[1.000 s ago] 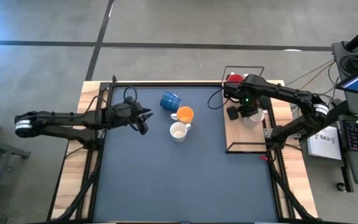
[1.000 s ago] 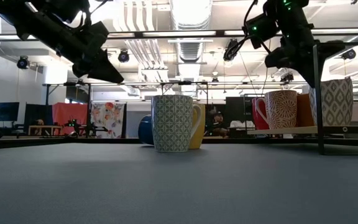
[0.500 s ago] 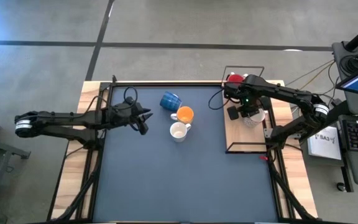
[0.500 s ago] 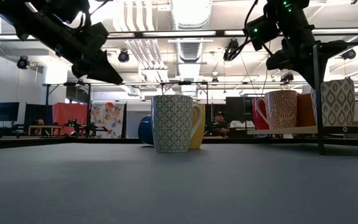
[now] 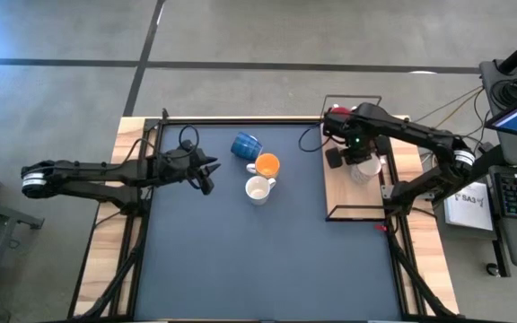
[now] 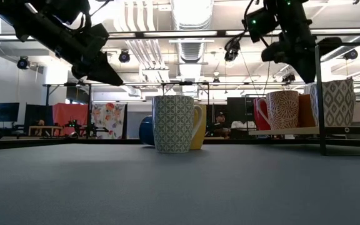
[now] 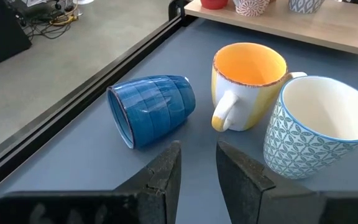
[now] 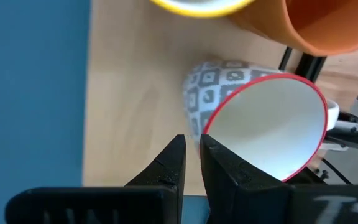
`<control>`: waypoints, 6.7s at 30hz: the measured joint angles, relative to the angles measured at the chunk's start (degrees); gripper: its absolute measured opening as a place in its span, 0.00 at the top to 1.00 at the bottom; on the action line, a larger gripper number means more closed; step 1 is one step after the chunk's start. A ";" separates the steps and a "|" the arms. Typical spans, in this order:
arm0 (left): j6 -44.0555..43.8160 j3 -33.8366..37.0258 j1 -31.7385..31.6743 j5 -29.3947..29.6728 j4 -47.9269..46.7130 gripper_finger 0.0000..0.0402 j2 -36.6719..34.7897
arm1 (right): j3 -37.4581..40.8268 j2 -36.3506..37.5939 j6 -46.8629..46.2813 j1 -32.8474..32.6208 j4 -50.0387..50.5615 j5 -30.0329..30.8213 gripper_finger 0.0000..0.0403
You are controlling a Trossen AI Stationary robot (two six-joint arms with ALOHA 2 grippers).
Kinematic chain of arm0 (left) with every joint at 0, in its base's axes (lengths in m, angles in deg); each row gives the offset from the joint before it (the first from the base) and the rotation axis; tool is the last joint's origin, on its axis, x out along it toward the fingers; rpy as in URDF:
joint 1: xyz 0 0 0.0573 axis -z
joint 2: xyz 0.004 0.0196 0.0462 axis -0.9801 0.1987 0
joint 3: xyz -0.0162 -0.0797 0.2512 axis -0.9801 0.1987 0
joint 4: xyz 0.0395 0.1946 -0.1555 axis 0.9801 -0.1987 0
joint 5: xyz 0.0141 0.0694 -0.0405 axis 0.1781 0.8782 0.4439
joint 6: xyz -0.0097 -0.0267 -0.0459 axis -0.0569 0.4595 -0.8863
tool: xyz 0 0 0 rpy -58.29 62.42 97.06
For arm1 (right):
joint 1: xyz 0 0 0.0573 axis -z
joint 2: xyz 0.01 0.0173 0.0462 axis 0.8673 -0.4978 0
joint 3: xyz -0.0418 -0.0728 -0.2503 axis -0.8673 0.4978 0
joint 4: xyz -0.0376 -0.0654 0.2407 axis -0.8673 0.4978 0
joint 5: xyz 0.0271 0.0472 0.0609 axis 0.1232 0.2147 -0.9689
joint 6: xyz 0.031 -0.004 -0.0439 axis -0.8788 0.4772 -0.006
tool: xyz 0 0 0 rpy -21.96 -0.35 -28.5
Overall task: Place coffee mugs
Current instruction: Put the right gray patterned mug on the shelf, then adjust the blue mug, then put the yellow mug on the shelf
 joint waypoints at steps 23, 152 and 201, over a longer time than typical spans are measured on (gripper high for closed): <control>-1.09 -0.26 -0.02 0.01 0.52 0.79 -0.02 | -2.37 0.04 3.35 -5.48 -3.82 0.25 0.90; 9.34 -44.36 -20.16 -30.61 -45.38 0.90 43.50 | -3.33 0.00 26.56 -5.62 -11.23 2.03 0.74; 0.20 -45.35 6.80 -19.27 -38.62 0.75 18.60 | 3.30 -13.62 92.77 -14.21 -56.76 -8.56 0.68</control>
